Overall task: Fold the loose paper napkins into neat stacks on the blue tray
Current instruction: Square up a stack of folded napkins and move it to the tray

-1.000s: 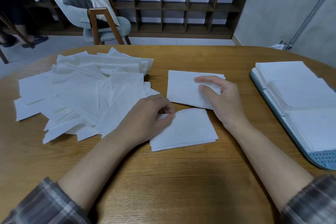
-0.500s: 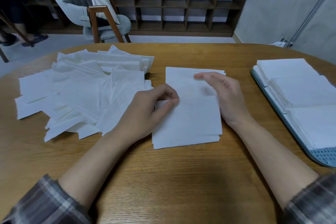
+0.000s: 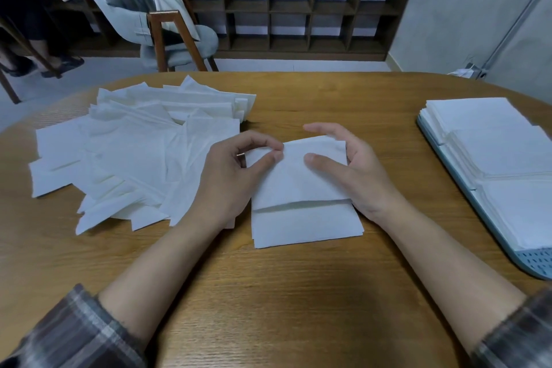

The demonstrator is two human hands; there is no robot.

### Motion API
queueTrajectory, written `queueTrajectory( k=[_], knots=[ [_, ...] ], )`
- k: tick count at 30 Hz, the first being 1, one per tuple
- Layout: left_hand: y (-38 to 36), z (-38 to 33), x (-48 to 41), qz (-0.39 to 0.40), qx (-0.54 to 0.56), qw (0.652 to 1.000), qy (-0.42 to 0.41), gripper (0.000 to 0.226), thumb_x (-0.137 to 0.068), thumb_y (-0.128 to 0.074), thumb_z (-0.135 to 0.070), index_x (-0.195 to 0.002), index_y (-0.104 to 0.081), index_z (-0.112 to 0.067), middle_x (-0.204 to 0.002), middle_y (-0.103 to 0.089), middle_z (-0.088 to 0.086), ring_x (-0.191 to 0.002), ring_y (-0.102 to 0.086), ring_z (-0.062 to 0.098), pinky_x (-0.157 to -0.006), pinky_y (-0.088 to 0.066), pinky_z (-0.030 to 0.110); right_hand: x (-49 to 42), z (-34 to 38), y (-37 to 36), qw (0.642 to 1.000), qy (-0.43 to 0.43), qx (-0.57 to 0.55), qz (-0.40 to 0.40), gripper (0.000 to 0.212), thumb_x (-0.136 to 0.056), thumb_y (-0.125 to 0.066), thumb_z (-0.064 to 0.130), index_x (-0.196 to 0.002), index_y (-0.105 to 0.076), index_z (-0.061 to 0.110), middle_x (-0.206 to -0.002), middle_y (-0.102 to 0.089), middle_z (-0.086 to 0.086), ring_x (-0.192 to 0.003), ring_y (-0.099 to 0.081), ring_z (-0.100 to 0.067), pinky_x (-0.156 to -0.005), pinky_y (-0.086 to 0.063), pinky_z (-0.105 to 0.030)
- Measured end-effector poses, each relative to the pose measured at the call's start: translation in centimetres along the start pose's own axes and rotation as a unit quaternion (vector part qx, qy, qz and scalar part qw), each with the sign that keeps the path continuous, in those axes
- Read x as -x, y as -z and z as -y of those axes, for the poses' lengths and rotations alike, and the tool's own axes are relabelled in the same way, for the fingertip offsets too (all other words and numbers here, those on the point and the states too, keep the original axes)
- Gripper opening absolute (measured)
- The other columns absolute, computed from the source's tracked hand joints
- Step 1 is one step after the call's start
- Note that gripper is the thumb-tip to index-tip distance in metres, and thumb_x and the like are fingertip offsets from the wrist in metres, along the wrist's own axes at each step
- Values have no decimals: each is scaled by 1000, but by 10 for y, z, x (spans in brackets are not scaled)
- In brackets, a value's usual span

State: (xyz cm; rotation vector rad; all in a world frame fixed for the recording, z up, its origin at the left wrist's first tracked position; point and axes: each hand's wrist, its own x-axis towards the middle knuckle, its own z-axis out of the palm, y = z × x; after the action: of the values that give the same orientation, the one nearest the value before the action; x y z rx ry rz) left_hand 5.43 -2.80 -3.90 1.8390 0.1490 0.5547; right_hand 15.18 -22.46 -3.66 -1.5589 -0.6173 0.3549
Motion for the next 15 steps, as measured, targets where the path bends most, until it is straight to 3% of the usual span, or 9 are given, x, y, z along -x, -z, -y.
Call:
queueTrajectory(
  k=[2,6,11,13,15],
  knots=[
    [0,1,0,-9,8,1000,8,8,-94,-80,-21,-92,-80,-28,-92,-77,-9,-84,-61,46,-70,-51,58,0,1,0,1000,3,3,3,50,-87,-80,28,-132,-64,44,-124,-69,-12,-115,-65,-39,-102,-54,-61],
    [0,-1,1,-10,3,1000,21,6,-94,-80,-23,-93,-81,-29,-94,-78,-8,-84,-60,50,-71,-53,59,1,0,-1,998,22,52,6,61,-90,-80,27,-140,-53,50,-143,-59,9,-137,-54,-26,-114,-43,-63],
    [1,0,0,-20,-5,999,25,6,-94,-80,-24,-92,-81,-30,-94,-78,-9,-83,-61,48,-68,-51,53,0,0,-1,999,30,17,16,63,-92,-76,20,-140,-49,51,-146,-58,-8,-129,-60,-35,-106,-50,-64],
    [1,1,1,-16,-13,1000,21,7,-94,-79,-24,-94,-80,-30,-96,-77,-11,-84,-65,34,-70,-50,45,0,1,-1,999,41,13,19,61,-95,-74,12,-138,-52,49,-141,-60,-11,-121,-64,-36,-100,-54,-64],
    [0,1,1,-20,-42,999,3,11,-95,-79,-27,-104,-77,-34,-108,-75,-16,-99,-67,6,-81,-50,31,1,2,-1,998,61,27,15,54,-97,-72,4,-133,-58,41,-131,-65,-7,-116,-65,-34,-99,-56,-59]
  ],
)
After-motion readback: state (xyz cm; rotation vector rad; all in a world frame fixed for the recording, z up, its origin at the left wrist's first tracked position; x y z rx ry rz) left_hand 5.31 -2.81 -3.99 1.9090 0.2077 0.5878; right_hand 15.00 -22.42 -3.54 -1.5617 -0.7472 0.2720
